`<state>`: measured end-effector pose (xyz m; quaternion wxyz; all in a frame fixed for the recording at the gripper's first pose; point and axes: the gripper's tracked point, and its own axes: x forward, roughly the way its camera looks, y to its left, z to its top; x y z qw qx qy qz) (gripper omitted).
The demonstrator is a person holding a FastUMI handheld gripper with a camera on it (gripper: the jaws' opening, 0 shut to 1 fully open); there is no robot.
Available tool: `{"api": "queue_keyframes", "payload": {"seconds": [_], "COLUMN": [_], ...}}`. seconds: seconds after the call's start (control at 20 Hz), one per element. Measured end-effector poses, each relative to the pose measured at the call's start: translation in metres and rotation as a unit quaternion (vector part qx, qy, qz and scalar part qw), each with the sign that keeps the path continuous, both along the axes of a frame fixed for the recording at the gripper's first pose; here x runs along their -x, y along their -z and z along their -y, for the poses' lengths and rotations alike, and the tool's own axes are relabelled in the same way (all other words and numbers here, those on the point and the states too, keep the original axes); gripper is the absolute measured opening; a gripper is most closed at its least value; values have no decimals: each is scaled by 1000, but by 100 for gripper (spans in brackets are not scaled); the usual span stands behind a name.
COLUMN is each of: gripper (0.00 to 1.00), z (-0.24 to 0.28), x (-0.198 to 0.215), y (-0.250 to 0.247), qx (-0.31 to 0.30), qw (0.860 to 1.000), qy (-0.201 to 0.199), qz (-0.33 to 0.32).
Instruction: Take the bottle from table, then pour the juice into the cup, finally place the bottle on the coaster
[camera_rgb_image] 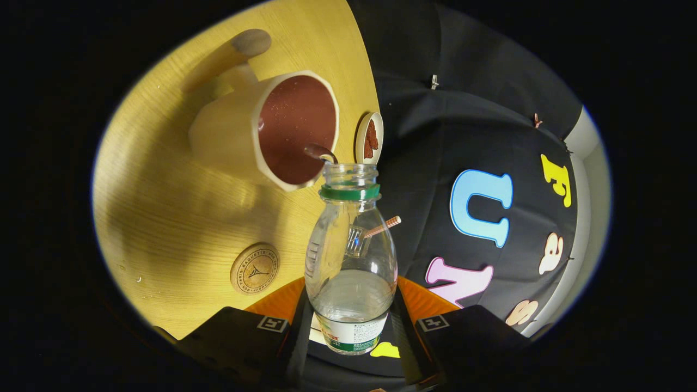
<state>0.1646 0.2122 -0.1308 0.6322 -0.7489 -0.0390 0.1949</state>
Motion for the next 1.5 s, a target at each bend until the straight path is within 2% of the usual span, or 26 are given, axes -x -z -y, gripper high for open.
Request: {"api": "queue_keyframes", "payload": {"seconds": [0.8,1.5], "gripper": [71,71], "z": [-17,-29], "x": [0,4], "y": [-19,-24], "qx": [55,97], "qw": [997,991], "qy": [-49,-71], "qz": [40,57]}}
